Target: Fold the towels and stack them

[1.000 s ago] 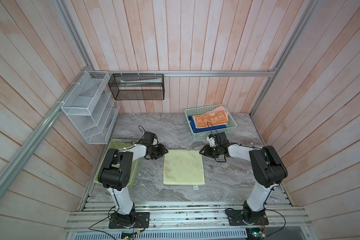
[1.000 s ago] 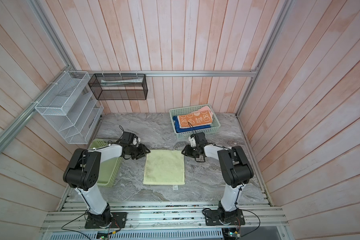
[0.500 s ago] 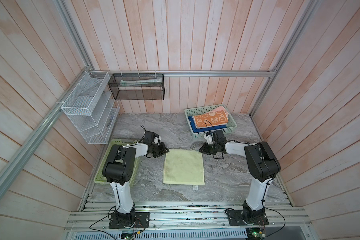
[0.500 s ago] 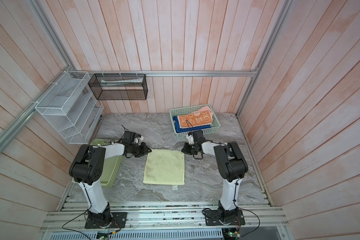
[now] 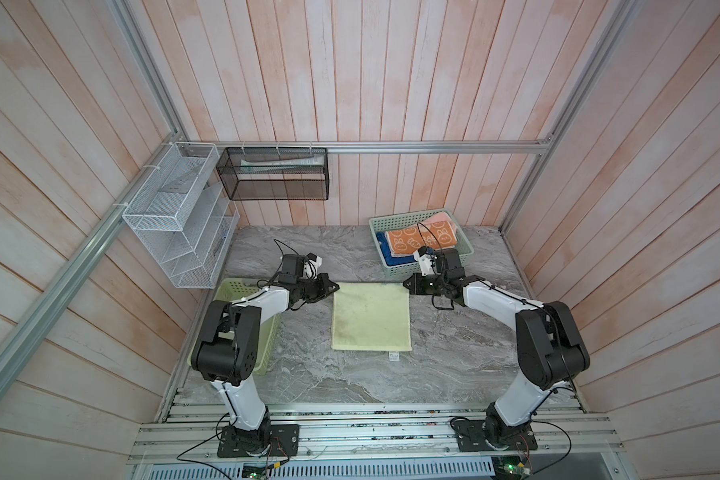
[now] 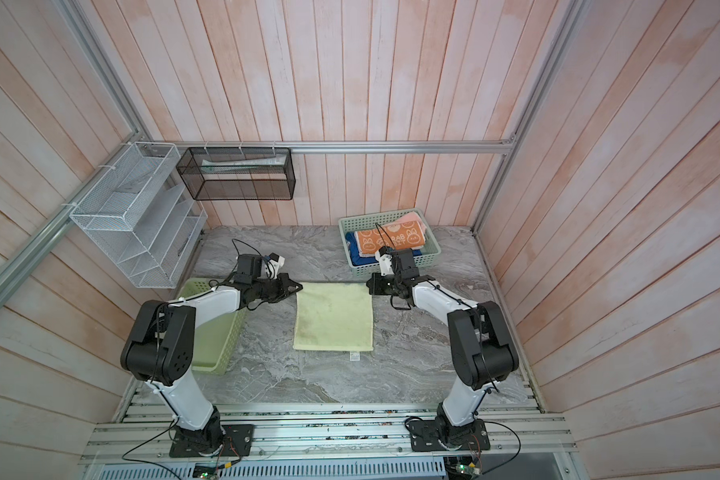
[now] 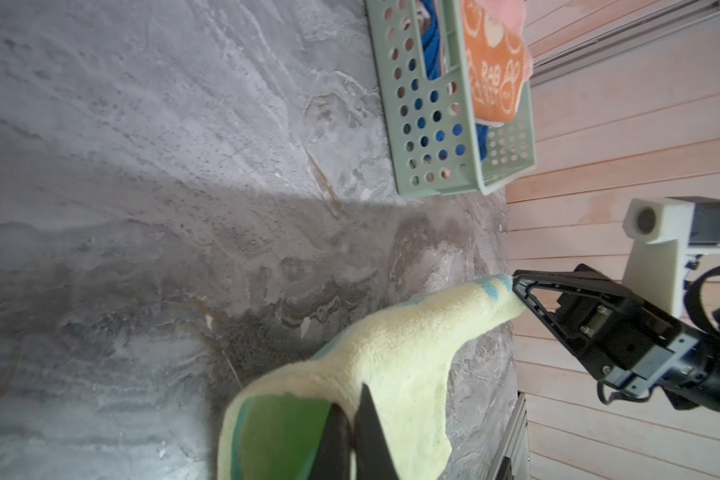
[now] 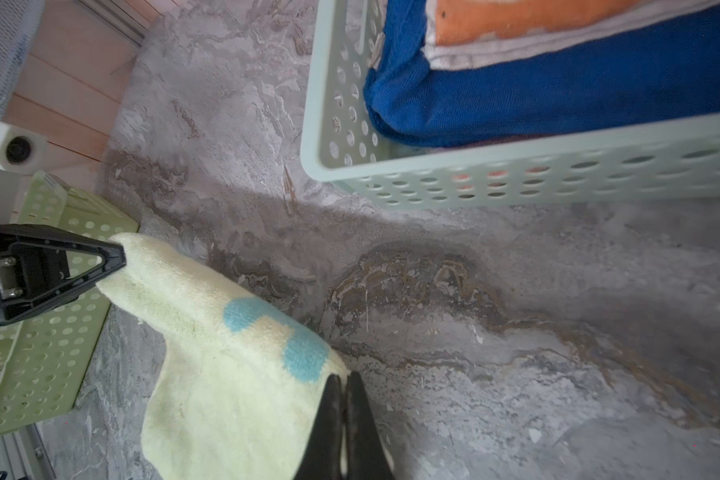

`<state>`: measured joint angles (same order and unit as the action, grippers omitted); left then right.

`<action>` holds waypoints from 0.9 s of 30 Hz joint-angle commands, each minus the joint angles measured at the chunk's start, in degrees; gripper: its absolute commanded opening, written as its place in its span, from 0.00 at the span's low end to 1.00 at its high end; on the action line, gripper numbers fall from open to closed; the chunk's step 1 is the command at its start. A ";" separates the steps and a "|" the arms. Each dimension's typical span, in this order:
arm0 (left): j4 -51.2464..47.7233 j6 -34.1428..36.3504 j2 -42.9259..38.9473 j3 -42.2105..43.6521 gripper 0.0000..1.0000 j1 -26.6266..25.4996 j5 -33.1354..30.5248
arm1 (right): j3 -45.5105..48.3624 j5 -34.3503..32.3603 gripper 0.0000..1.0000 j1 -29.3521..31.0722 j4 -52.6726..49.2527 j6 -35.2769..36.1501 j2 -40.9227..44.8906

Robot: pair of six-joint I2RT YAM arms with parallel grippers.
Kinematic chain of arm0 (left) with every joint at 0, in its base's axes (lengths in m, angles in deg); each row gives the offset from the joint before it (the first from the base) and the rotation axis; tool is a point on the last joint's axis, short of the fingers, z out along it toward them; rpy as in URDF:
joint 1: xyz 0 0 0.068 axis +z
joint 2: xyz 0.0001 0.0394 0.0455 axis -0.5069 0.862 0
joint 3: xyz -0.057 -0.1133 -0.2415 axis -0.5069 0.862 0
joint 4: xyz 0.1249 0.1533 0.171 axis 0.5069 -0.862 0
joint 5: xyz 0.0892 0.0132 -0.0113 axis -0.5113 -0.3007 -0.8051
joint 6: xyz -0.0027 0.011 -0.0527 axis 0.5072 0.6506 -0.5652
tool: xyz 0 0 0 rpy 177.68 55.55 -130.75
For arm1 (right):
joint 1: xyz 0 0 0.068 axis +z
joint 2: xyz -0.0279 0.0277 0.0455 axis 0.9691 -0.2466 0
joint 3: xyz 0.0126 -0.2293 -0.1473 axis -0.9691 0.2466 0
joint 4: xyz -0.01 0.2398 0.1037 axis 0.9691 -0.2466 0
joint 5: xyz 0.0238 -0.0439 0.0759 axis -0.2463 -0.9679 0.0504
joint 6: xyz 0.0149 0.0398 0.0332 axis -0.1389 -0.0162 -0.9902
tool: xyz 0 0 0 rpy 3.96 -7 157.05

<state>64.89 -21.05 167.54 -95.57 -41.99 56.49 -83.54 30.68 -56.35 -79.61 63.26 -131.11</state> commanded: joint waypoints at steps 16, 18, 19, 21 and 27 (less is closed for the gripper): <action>2.85 0.07 -21.72 24.50 0.29 -2.59 -2.59 | 22.13 -1.20 0.25 7.81 -4.47 -2.62 22.92; 0.91 0.05 -24.97 26.23 0.32 -2.62 -3.88 | 23.42 -1.37 0.27 8.00 -6.50 -3.78 26.15; 0.02 0.08 -26.36 26.86 0.32 -2.58 -4.45 | 23.97 -1.97 0.28 8.02 -7.48 -4.49 27.65; -1.51 0.00 -27.63 27.28 0.33 -2.39 -5.69 | 24.70 -3.99 0.29 7.96 -8.63 -6.20 29.52; -4.90 -2.13 -23.37 24.49 0.36 -2.32 -5.28 | 23.43 -5.20 0.34 7.55 -9.29 -9.37 25.62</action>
<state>63.10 -22.03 141.90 -69.32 -44.50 52.38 -59.14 26.84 -48.61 -86.10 56.02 -102.96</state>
